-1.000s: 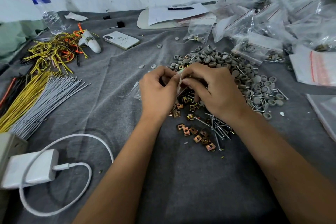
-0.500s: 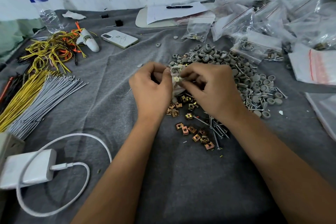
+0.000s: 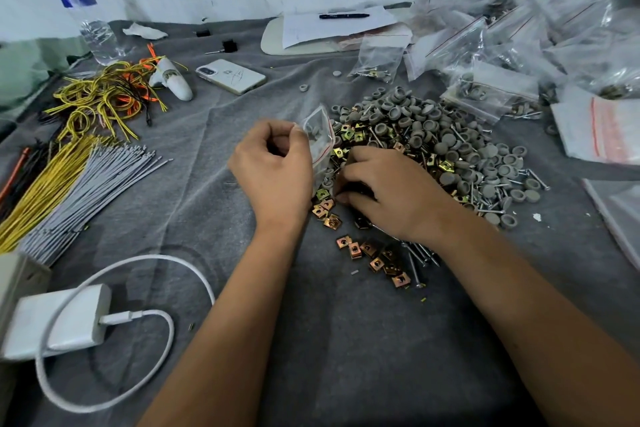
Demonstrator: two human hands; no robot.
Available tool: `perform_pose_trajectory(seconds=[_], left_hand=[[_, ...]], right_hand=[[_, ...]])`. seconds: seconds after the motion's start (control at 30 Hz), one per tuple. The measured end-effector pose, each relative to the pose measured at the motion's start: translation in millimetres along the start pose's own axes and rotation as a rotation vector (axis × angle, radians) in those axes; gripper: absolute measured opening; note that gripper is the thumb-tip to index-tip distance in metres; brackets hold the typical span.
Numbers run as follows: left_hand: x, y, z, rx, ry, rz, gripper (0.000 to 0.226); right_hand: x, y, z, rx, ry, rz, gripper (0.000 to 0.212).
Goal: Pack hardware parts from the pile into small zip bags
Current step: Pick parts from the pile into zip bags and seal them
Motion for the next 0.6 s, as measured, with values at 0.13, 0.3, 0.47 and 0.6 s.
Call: perform_pose_trajectory(seconds=[0.13, 0.3, 0.47, 0.6], left_hand=[[0.3, -1.3, 0.9, 0.014, 0.000, -0.004, 0.029], [-0.2, -2.5, 1.1, 0.023, -0.006, -0.001, 0.029], [-16.7, -7.4, -2.0, -0.009, -0.173, 0.064, 0.015], [-37.7, 0.3, -14.0, -0.187, -0.380, 0.188, 0.009]], right_hand=[[12.8, 11.1, -2.4, -0.073, 0.170, 0.260, 0.008], [17.6, 17.2, -3.7, -0.108, 0.221, 0.365, 0.016], [24.8, 27.8, -6.2, -0.170, 0.324, 0.538, 0.021], [30.5, 36.8, -9.8, -0.208, 0.400, 0.673, 0.012]])
Point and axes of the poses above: each hand's wrist, its own z-axis towards the middle knuckle, its own x-axis out of the back of the hand, y = z × x, the point moved 8 cm from there along z, towards the middle knuckle, and after that the axes turned 2 degrees about x, right-handed, at the moved point
